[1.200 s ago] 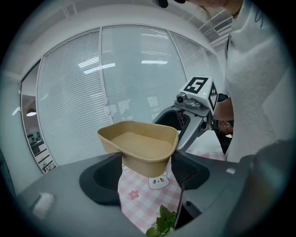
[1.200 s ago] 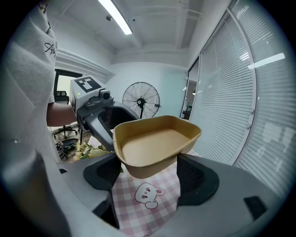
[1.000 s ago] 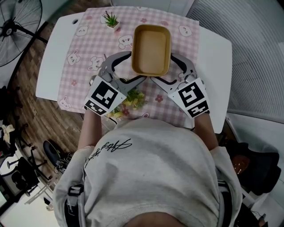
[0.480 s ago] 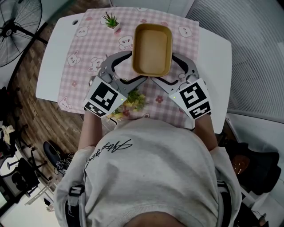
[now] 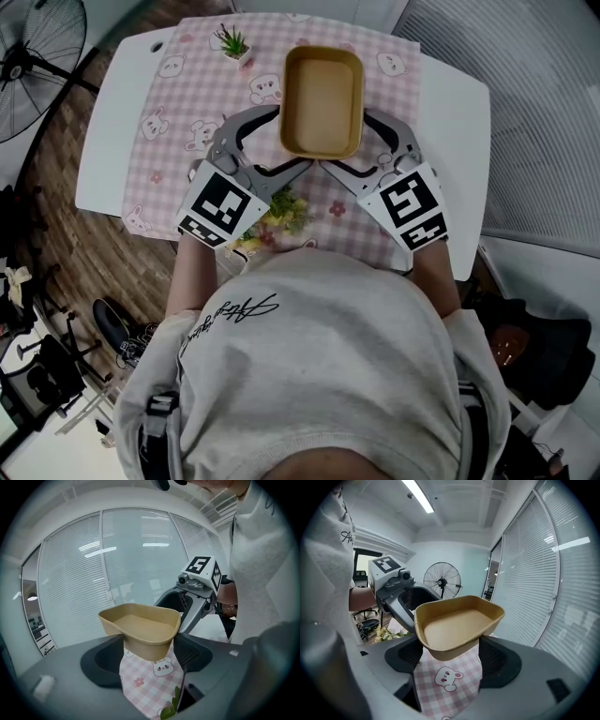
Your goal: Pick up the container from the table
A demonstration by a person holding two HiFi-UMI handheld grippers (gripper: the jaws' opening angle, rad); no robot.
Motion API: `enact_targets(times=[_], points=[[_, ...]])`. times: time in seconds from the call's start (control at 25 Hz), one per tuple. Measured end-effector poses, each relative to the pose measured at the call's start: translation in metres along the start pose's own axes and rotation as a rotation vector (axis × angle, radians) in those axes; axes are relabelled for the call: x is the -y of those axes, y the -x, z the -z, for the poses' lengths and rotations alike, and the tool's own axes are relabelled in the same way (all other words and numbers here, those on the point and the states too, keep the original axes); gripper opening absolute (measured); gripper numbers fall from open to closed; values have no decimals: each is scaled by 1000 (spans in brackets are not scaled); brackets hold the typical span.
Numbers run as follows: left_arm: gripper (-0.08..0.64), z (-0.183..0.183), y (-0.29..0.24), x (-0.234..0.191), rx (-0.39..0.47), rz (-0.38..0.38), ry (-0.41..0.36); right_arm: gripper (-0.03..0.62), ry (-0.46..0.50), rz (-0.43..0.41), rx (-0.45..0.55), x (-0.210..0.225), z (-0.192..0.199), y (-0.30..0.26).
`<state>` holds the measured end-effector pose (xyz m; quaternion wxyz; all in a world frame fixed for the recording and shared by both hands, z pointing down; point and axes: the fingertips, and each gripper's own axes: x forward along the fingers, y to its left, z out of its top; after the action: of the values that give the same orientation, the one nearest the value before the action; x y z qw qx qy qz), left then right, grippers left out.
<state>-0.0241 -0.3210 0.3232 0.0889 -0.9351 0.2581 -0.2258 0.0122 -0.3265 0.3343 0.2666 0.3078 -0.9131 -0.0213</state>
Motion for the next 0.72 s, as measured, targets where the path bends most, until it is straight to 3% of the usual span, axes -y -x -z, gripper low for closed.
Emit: enact_targets(times=[0.72], points=[[330,-2,-4,1,-2,11,16,368,-6,-3,-11,3,1,1]])
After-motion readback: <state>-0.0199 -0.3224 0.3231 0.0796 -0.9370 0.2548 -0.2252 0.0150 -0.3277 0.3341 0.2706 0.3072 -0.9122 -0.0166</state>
